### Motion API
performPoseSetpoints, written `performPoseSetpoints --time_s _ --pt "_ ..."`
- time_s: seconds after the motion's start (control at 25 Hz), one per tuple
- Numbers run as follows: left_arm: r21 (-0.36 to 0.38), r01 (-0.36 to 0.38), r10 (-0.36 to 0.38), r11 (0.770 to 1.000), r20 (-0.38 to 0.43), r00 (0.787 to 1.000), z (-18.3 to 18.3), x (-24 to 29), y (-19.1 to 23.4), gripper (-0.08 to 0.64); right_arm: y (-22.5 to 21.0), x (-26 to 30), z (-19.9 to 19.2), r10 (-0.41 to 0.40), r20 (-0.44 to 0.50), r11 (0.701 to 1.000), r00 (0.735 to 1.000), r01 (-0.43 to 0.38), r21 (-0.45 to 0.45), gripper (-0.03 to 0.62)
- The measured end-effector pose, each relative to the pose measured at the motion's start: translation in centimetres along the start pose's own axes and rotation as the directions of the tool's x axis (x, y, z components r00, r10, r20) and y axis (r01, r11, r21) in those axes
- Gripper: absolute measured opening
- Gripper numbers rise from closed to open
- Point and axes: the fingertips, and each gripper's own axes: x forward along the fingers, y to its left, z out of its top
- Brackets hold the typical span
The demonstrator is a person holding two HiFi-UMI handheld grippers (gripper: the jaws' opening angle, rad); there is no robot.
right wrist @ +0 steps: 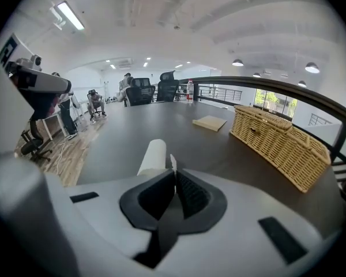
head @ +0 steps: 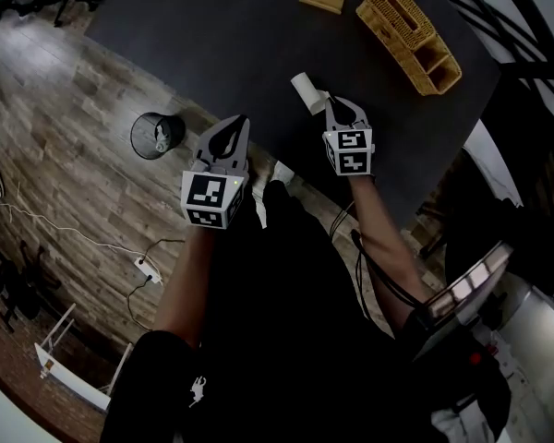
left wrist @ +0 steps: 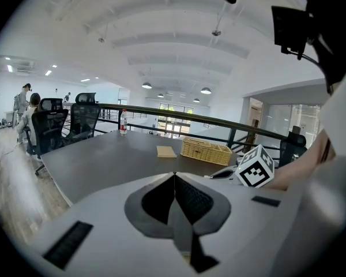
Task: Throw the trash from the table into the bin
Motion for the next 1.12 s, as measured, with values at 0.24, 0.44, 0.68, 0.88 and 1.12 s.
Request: performPoseSetpoints --time_s 0.24,0.44,0.68,0.88,1.12 --pt "-0.02 -0.008 0.009 1.0 0.025 1.0 0.1 -0.9 0.7 0.008 1.0 -1.2 2.2 0.011 0.061 1.0 0.998 -0.011 0.007 0.015" --pt "-0.058 -0.018 0.021 0.998 0.038 0.999 -0.2 -1.9 2.0 0.008 2.7 -2.2 3.5 0.045 0.1 0.999 0.994 -0.047 0.017 0.015" --pt "-0.07 -0.068 0.072 0.995 0.06 0.996 -0.4 -4.5 4.9 0.008 7.6 -2.7 6.2 0.134 0.152 0.991 0.979 -0.134 -0.01 0.015" --pt "-0.109 -0.121 0.128 0.987 0.062 0.99 -1.6 -8.3 8.8 0.008 13.6 -2.4 8.7 0.215 0.162 0.976 0.963 -0.206 -0.067 0.015" --pt "-0.145 -0.192 0.205 0.971 0.084 0.975 -2.6 -13.3 13.9 0.008 21.0 -1.2 11.3 0.313 0.159 0.947 0.936 -0.294 -0.134 0.014"
